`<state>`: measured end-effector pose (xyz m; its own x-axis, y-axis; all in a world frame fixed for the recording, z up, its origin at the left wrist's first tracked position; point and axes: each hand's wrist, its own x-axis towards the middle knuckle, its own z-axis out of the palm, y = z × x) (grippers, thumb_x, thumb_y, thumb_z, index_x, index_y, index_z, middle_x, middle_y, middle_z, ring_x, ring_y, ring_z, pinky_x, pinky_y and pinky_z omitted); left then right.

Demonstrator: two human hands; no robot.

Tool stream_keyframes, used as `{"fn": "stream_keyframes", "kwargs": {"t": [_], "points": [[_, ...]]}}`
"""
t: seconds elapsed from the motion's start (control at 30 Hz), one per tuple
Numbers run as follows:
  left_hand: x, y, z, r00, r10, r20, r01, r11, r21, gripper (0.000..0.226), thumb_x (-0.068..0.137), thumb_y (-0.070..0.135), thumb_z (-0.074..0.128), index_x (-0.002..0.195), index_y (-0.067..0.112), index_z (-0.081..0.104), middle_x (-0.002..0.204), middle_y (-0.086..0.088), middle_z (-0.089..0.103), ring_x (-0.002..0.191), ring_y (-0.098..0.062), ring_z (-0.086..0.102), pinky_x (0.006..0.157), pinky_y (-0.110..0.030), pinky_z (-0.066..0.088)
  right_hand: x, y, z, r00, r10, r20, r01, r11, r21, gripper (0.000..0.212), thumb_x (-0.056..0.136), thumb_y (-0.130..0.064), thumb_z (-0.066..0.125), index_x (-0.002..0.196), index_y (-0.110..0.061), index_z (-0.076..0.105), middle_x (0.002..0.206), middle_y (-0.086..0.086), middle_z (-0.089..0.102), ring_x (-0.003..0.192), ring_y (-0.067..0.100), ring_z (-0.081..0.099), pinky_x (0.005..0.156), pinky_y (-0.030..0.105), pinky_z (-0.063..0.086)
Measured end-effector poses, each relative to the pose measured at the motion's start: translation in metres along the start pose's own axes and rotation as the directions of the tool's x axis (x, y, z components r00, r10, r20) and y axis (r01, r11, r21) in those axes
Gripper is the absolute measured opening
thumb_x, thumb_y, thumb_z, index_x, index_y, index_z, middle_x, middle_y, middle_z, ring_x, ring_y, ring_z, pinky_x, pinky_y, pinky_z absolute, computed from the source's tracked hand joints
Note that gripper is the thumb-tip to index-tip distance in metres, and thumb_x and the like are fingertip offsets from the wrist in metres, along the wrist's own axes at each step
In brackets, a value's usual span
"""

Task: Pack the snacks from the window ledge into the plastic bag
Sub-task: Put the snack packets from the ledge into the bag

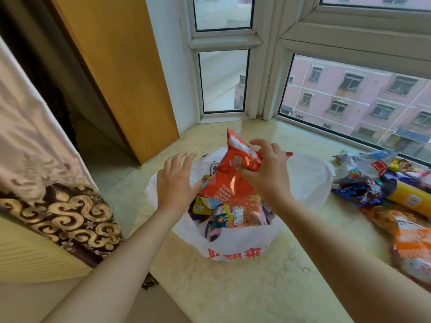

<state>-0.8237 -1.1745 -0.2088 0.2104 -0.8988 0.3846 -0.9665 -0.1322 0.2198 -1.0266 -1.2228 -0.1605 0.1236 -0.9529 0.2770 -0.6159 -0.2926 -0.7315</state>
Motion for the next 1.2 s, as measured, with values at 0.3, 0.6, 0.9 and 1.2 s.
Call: {"fn": "stream_keyframes", "kwargs": {"t": [0.3, 0.6, 0.9, 1.2], "points": [[0.008, -0.009, 0.030, 0.940, 0.067, 0.335, -0.180, 0.931, 0.318, 0.082, 0.093, 0.056, 0.042, 0.151, 0.032, -0.011, 0.161, 0.000, -0.006, 0.148, -0.023, -0.003, 0.114, -0.056, -0.003, -0.014, 0.042, 0.067, 0.940, -0.294, 0.172, 0.337, 0.726, -0.600, 0.068, 0.089, -0.063, 0.041, 0.148, -0.031, 0.027, 0.146, 0.004, 0.041, 0.142, 0.031, 0.026, 0.099, 0.077, 0.015], [0.007, -0.015, 0.041, 0.943, 0.098, 0.318, -0.224, 0.892, 0.392, 0.093, 0.092, 0.015, 0.057, 0.150, 0.031, -0.015, 0.161, 0.001, 0.002, 0.141, -0.019, 0.026, 0.116, -0.051, 0.007, -0.019, 0.053, 0.081, 0.866, -0.213, 0.452, 0.455, 0.708, -0.540, 0.112, 0.064, -0.068, 0.069, 0.149, -0.033, 0.006, 0.148, 0.015, 0.034, 0.139, 0.037, 0.027, 0.068, 0.050, 0.057], [0.014, -0.039, 0.035, 0.950, 0.205, 0.234, -0.302, 0.790, 0.533, 0.104, 0.085, 0.008, 0.064, 0.149, 0.020, -0.018, 0.158, -0.001, 0.023, 0.107, -0.014, 0.056, 0.106, -0.042, 0.031, -0.033, 0.050, 0.103, 0.842, -0.200, 0.501, 0.486, 0.682, -0.547, 0.110, 0.073, -0.060, 0.068, 0.151, -0.029, -0.004, 0.157, 0.020, 0.012, 0.145, 0.041, 0.007, 0.091, 0.061, 0.047], [0.017, -0.029, 0.004, 0.918, 0.388, 0.086, -0.364, 0.733, 0.574, 0.089, 0.079, 0.006, 0.066, 0.152, 0.016, 0.016, 0.137, -0.013, 0.054, 0.072, -0.015, 0.064, 0.103, -0.046, 0.038, -0.031, 0.039, 0.129, 0.745, -0.213, 0.632, 0.633, 0.524, -0.570, 0.092, 0.088, -0.066, 0.039, 0.151, -0.022, -0.010, 0.158, 0.021, -0.002, 0.145, 0.039, -0.005, 0.110, 0.064, 0.016]]}}
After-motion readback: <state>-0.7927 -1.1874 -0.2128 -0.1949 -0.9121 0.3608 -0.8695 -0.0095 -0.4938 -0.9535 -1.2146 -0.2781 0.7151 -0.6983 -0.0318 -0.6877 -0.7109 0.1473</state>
